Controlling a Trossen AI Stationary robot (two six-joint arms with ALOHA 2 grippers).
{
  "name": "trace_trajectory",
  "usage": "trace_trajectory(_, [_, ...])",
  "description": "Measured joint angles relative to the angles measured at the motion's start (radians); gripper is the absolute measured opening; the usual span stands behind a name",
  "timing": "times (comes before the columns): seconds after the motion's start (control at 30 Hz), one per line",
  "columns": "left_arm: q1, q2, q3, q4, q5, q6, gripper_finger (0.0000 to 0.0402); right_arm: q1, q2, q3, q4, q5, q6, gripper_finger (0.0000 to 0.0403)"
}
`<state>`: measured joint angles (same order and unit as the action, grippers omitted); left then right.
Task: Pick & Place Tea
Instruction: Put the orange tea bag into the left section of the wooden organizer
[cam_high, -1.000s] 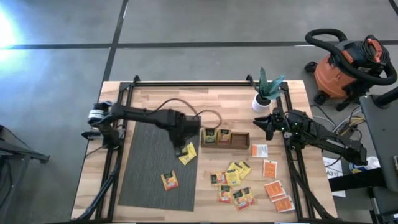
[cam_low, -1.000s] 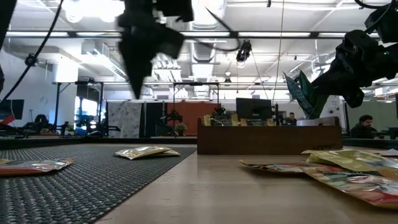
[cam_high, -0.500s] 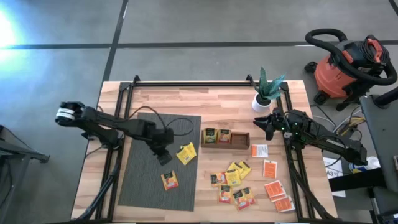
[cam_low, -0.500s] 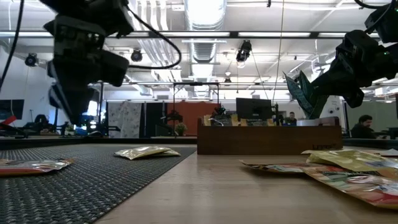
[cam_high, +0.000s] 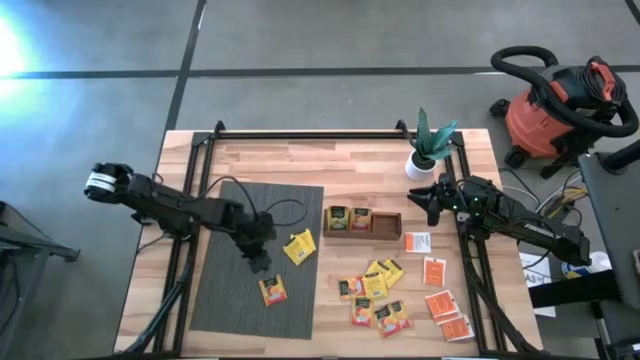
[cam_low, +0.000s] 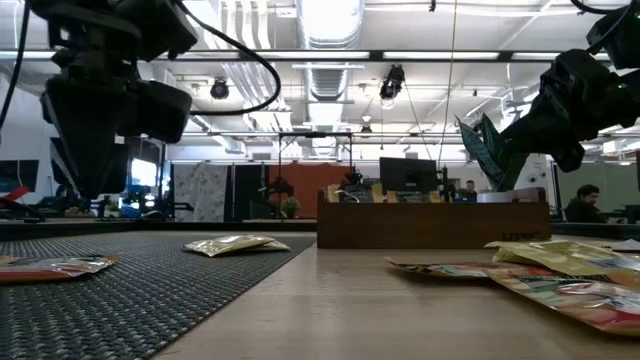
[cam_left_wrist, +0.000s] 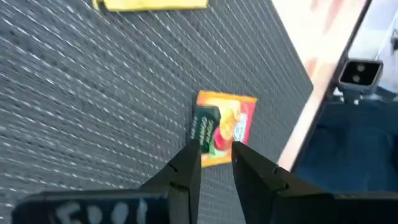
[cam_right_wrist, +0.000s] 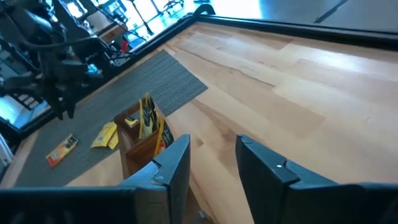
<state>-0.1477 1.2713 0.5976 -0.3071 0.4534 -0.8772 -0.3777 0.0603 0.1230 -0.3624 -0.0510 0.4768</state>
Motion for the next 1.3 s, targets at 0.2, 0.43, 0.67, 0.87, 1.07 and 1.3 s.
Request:
trace_trajectory(0.2, [-0.069, 0.001, -0.022, 0.002, 0.0, -0.068, 0.0084, 0.0, 0.001, 0.0, 0.0, 0.0, -0.01, 0.0132])
trace_trajectory(0.43, [-0.105, 0.002, -0.069, 0.028, -0.01, -0.15, 0.0084, 0.0, 0.006, 0.0, 0.101, 0.077, 0.153, 0.0122])
trace_trajectory(0.67, [-0.125, 0.004, -0.107, 0.145, -0.068, -0.208, 0.0084, 0.001, 0.014, 0.0, 0.226, 0.065, 0.6, 0.0121])
trace_trajectory(0.87, [-0.168, 0.038, -0.114, 0.15, -0.117, -0.216, 0.0084, 0.012, 0.016, -0.001, 0.394, -0.13, 0.605, 0.0129])
trace_trajectory(1.07, [-0.189, 0.112, -0.104, 0.194, -0.138, -0.256, 0.0084, 0.076, 0.049, -0.002, 0.519, -0.111, 0.581, 0.0127])
trace_trajectory(1.3, [-0.201, 0.197, -0.049, 0.239, -0.13, -0.251, 0.0084, 0.203, 0.213, -0.002, 0.531, -0.107, 0.651, 0.0128])
